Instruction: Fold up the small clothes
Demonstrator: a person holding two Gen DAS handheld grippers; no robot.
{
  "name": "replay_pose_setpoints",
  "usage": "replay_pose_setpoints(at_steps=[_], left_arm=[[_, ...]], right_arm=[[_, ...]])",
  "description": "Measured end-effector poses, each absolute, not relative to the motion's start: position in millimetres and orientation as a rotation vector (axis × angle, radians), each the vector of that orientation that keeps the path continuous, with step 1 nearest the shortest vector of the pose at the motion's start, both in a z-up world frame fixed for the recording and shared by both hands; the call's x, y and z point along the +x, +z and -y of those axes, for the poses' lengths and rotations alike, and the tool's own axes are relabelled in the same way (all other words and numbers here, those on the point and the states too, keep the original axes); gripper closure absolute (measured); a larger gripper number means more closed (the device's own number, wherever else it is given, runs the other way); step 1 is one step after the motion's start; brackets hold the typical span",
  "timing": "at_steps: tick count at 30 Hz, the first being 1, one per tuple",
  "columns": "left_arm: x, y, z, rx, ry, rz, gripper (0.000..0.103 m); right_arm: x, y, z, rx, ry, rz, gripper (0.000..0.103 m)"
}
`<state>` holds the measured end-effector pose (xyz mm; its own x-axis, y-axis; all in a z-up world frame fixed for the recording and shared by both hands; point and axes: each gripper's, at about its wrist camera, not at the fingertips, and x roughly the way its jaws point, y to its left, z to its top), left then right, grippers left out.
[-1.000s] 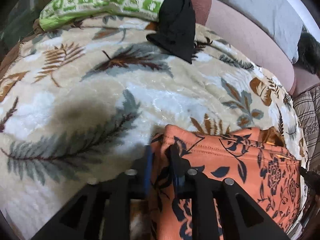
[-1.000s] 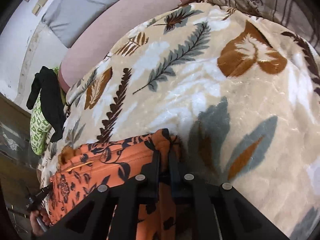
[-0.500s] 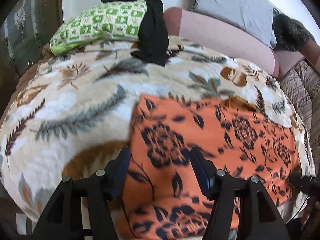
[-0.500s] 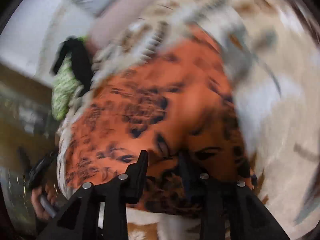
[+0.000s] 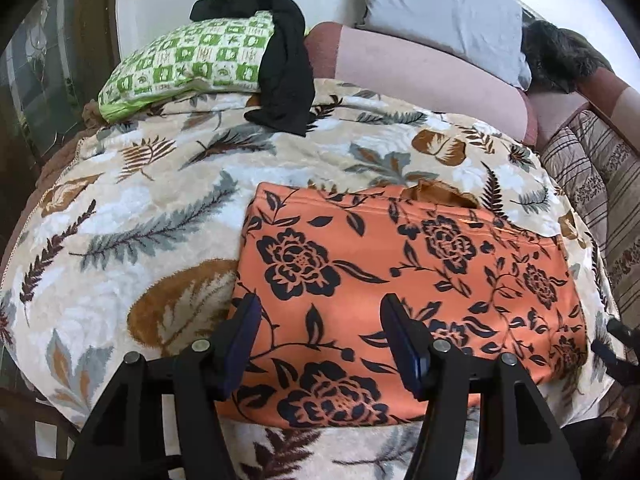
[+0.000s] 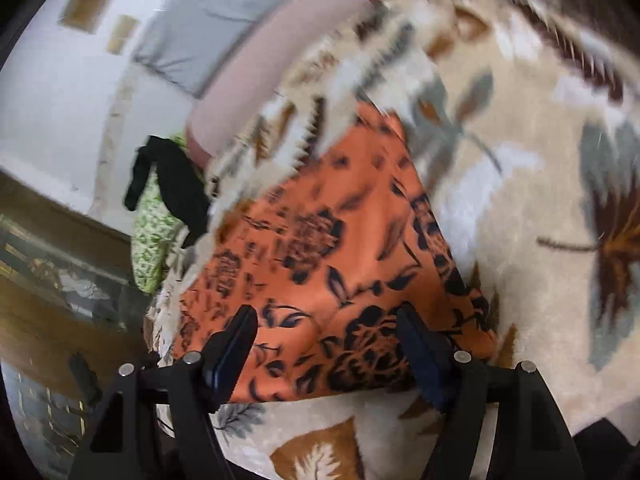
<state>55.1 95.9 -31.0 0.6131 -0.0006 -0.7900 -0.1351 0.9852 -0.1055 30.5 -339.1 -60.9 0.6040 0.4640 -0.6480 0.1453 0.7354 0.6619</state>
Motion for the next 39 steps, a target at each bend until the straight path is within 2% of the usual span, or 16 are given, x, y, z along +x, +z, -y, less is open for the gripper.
replay_pose_setpoints(at_steps=[3, 7, 9, 17, 23, 27, 29, 30, 32, 33, 34, 37, 39], left_arm=[[47.0, -18.5, -85.3, -0.172, 0.058, -0.897, 0.041], [35.0, -1.8, -57.4, -0.163, -0.020, -0.850, 0.030], [35.2, -2.6, -38.7, -0.135, -0.067, -0.836, 0.029], [77.0, -80.9, -21.8, -0.050, 0.008, -0.985, 0.029], [81.0, -81.9, -27.9, -0.063, 0.023, -0.955, 0.029], [97.2, -107.6, -20.2, -0.025, 0.026, -1.026, 0.029], [95.8, -109.6, -14.2, 0.033, 0.034, -1.002, 0.027], [93.7, -104.3, -14.1, 0.031, 0.034, -0.997, 0.027], [86.1, -86.9, -18.8, -0.023, 0.023, -0.949, 0.027], [80.6, -77.9, -20.9, -0.033, 0.016, -0.903, 0.027], [78.4, -75.5, -20.6, -0.021, 0.023, -0.886, 0.027], [88.7, -107.3, -13.8, 0.052, 0.007, -0.997, 0.027], [89.4, -121.5, -9.4, 0.109, 0.002, -0.955, 0.025]], right_arm=[[5.4, -74.4, 338.9, 0.835, 0.181, -0.954, 0.028], [-8.4, -111.5, 350.7, 0.989, 0.126, -1.019, 0.028], [-4.1, -122.6, 358.5, 1.037, 0.090, -1.004, 0.028], [32.2, -135.2, 368.1, 1.147, 0.082, -0.945, 0.027], [42.5, -122.7, 365.5, 1.106, 0.076, -0.853, 0.027], [55.4, -132.6, 361.2, 1.043, 0.053, -0.888, 0.029], [58.7, -126.2, 359.0, 1.009, 0.059, -0.877, 0.029], [59.3, -122.4, 357.6, 0.990, 0.066, -0.870, 0.031], [60.7, -115.9, 353.6, 0.931, 0.074, -0.869, 0.042], [62.3, -116.3, 351.6, 0.913, 0.069, -0.883, 0.053], [63.4, -118.9, 351.3, 0.902, 0.063, -0.901, 0.057], [67.5, -130.6, 353.6, 0.909, 0.041, -0.926, 0.058], [72.6, -128.7, 351.2, 0.889, 0.042, -0.937, 0.060]])
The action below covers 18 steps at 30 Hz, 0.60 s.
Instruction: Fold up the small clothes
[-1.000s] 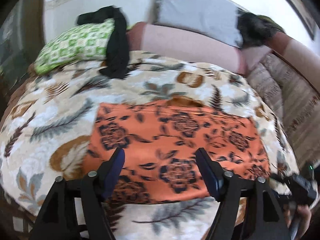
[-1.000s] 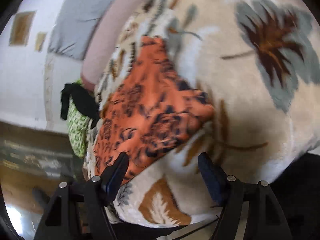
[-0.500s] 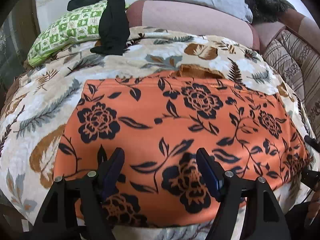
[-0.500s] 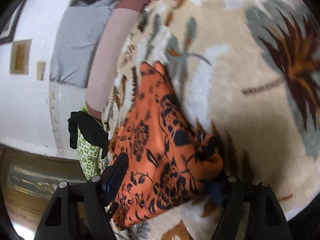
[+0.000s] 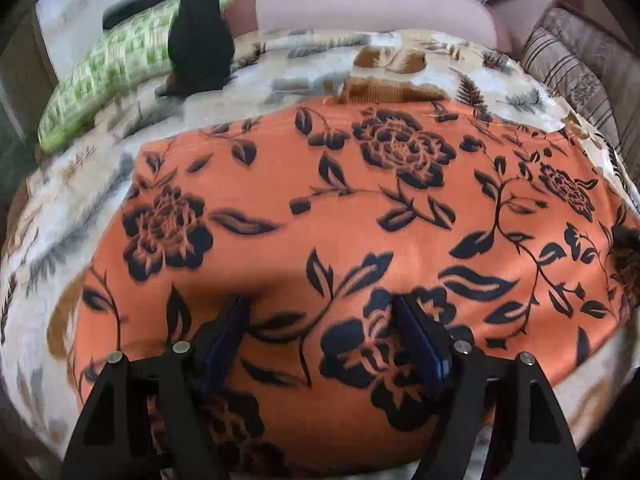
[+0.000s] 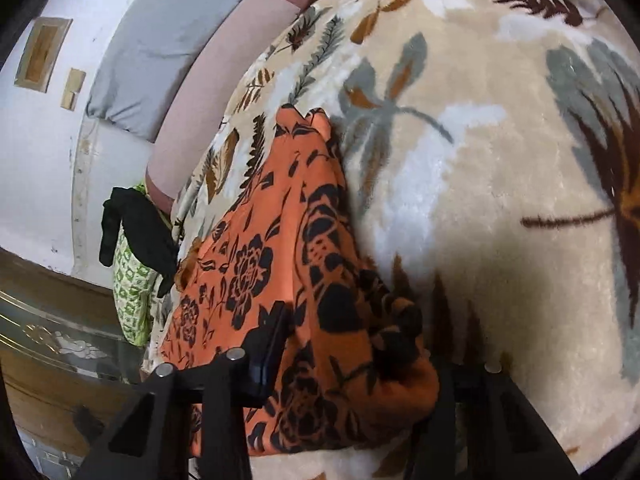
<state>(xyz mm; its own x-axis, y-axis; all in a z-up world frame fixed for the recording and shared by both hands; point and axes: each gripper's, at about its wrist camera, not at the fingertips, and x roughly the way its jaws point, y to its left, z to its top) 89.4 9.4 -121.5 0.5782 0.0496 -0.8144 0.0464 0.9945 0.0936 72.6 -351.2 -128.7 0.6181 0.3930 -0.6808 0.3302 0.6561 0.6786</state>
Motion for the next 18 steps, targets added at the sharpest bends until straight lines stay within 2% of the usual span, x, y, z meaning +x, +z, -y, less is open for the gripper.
replay_pose_setpoints(at_steps=[2, 3, 4, 6, 12, 15, 18], left_arm=[[90.3, -118.9, -10.4, 0.091, -0.005, -0.966, 0.027], [92.2, -116.0, -16.1, 0.053, -0.020, -0.986, 0.030], [92.8, -113.2, -21.5, 0.026, -0.030, -0.993, 0.037], [87.0, -98.2, -39.5, -0.065, -0.030, -0.976, 0.044], [30.3, -45.6, -132.5, -0.294, 0.145, -0.771, 0.044], [6.5, -44.0, -181.7, -0.381, 0.252, -0.732, 0.044], [-1.2, -63.6, -215.4, -0.436, 0.323, -0.764, 0.043]], right_arm=[[79.2, -123.3, 346.0, 0.869, 0.077, -0.953, 0.082], [81.3, -111.7, 340.2, 0.821, 0.081, -0.943, 0.085], [84.3, -96.4, 331.4, 0.766, 0.096, -0.927, 0.087], [86.0, -66.9, 312.7, 0.676, 0.128, -0.896, 0.088], [89.8, 29.2, 190.3, 0.367, 0.303, -0.778, 0.089], [87.5, 43.7, 117.5, 0.250, 0.389, -0.766, 0.089], [91.3, 21.8, 42.7, 0.178, 0.462, -0.833, 0.089]])
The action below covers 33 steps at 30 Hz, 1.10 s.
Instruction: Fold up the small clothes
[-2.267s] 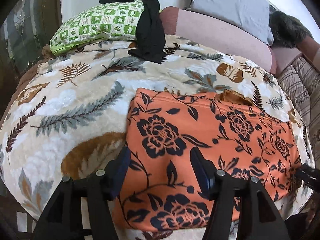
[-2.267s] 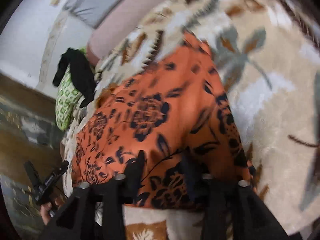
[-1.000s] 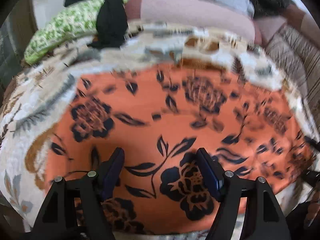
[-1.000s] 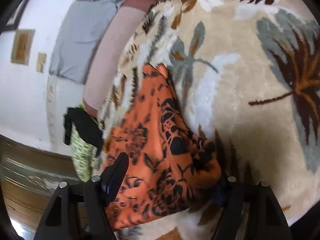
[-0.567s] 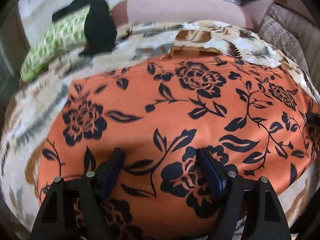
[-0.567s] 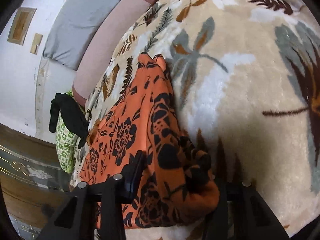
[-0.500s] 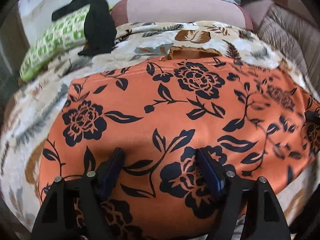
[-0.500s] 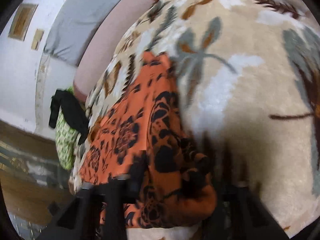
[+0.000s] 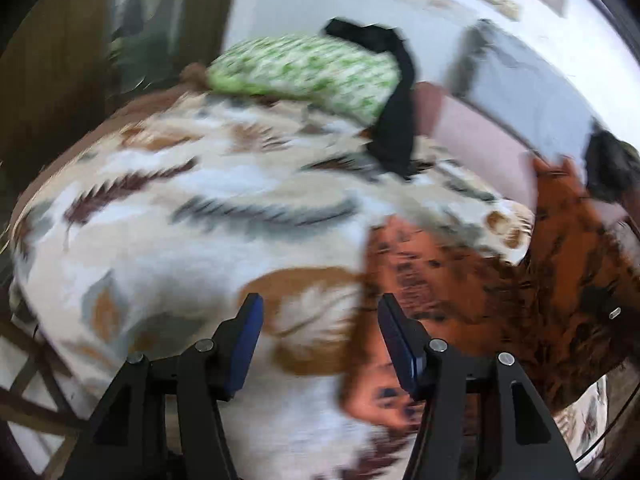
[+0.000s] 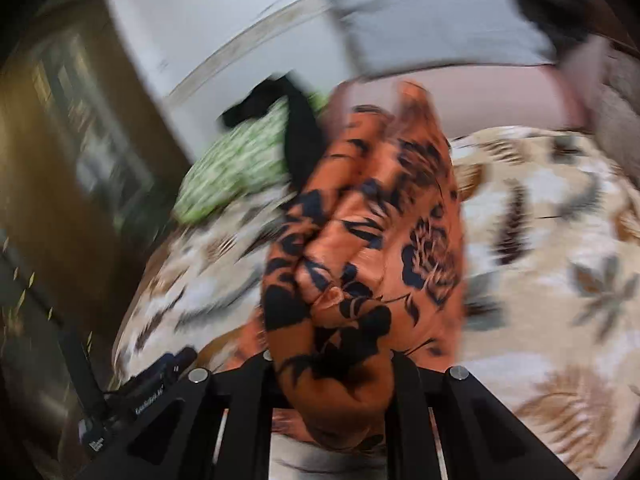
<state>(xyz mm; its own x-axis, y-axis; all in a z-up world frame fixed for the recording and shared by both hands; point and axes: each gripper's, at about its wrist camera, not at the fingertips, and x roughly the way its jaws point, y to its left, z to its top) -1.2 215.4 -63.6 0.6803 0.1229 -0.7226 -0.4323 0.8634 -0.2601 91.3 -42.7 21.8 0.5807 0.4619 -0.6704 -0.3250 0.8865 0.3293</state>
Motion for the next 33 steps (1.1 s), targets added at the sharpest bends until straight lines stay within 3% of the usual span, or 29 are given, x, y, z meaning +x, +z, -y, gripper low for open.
replay_pose_setpoints(at_steps=[5, 8, 9, 10, 12, 23, 28, 33], left_arm=[[0.7, -97.7, -244.5, -0.565, 0.349, -0.885, 0.043], [0.9, -95.4, -245.0, -0.558, 0.332, -0.861, 0.043], [-1.6, -94.6, -244.1, -0.567, 0.314, -0.857, 0.043], [-0.3, -92.8, -242.2, -0.577, 0.294, -0.855, 0.043], [0.2, -89.8, -237.6, -0.577, 0.258, -0.845, 0.043], [-9.2, -66.0, -165.2, -0.506, -0.031, -0.878, 0.040], [11.8, -83.6, -147.7, -0.524, 0.015, -1.003, 0.039], [9.5, -73.3, -137.0, -0.475, 0.033, -0.972, 0.039]], right_arm=[[113.4, -94.3, -49.3, 0.052, 0.520, -1.185, 0.085], [108.7, -78.9, -50.9, 0.072, 0.536, -1.117, 0.080], [109.6, -74.8, -51.5, 0.070, 0.554, -1.125, 0.068], [109.8, -70.5, -52.4, 0.067, 0.590, -1.138, 0.041], [105.9, -59.1, -54.1, 0.085, 0.664, -1.129, 0.030], [78.4, -32.7, 72.2, 0.441, 0.567, -0.964, 0.029], [73.7, -42.7, 93.6, 0.481, 0.558, -0.972, 0.029], [71.5, -45.8, 99.6, 0.488, 0.584, -0.955, 0.029]])
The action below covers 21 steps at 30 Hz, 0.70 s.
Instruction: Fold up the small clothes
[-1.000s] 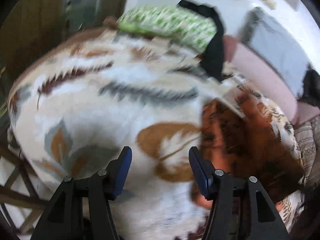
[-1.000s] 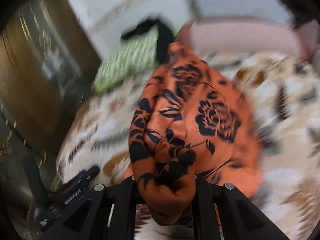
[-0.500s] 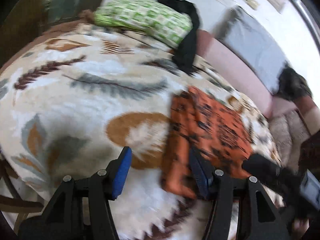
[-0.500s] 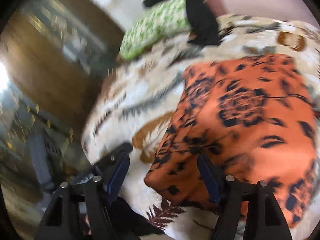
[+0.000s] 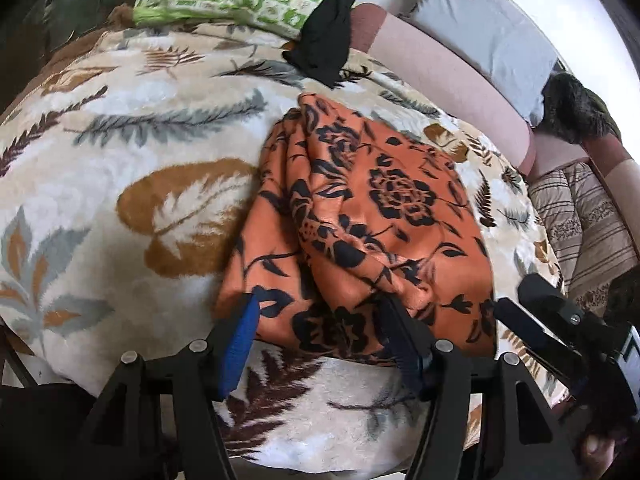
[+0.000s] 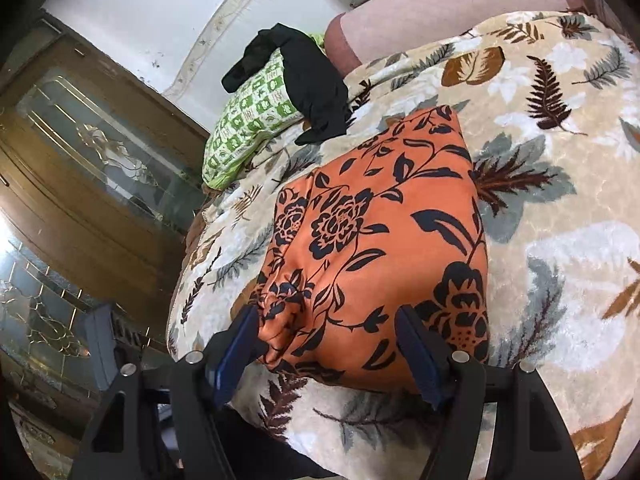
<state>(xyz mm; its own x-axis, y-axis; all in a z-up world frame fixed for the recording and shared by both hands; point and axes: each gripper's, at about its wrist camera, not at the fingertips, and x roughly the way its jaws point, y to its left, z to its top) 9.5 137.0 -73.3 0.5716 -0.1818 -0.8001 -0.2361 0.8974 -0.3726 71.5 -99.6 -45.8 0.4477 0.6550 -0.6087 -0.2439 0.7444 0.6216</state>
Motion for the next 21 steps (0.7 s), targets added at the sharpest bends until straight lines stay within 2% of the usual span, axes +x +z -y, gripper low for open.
replay_pose_setpoints(at_steps=[2, 4, 8, 13, 14, 15, 16, 21], left_arm=[[1.5, -66.5, -134.4, -0.492, 0.024, -0.963, 0.039], [-8.3, -59.4, -128.1, -0.470, 0.024, -0.919, 0.033], [-6.8, -56.3, -116.1, -0.424, 0.032, -0.904, 0.031], [22.5, -78.2, -118.4, -0.439, 0.068, -0.963, 0.033], [28.8, -80.6, -121.4, -0.464, 0.054, -0.959, 0.040], [34.8, -81.3, -124.1, -0.477, 0.031, -0.966, 0.081], [37.9, -79.0, -126.1, -0.467, 0.031, -0.976, 0.091], [20.8, -40.2, -148.0, -0.473, 0.002, -0.801, 0.092]], right_arm=[[74.1, -47.7, 100.2, 0.502, 0.591, -0.952, 0.029], [73.2, -47.5, 103.2, 0.505, 0.596, -0.942, 0.029], [73.8, -52.5, 112.6, 0.538, 0.591, -0.939, 0.029], [74.3, -57.6, 117.8, 0.552, 0.595, -0.943, 0.029], [74.4, -58.1, 118.4, 0.552, 0.595, -0.943, 0.029], [75.0, -59.4, 119.3, 0.550, 0.595, -0.946, 0.029], [75.8, -60.8, 119.6, 0.548, 0.592, -0.952, 0.029], [79.8, -61.5, 117.9, 0.534, 0.593, -0.969, 0.030]])
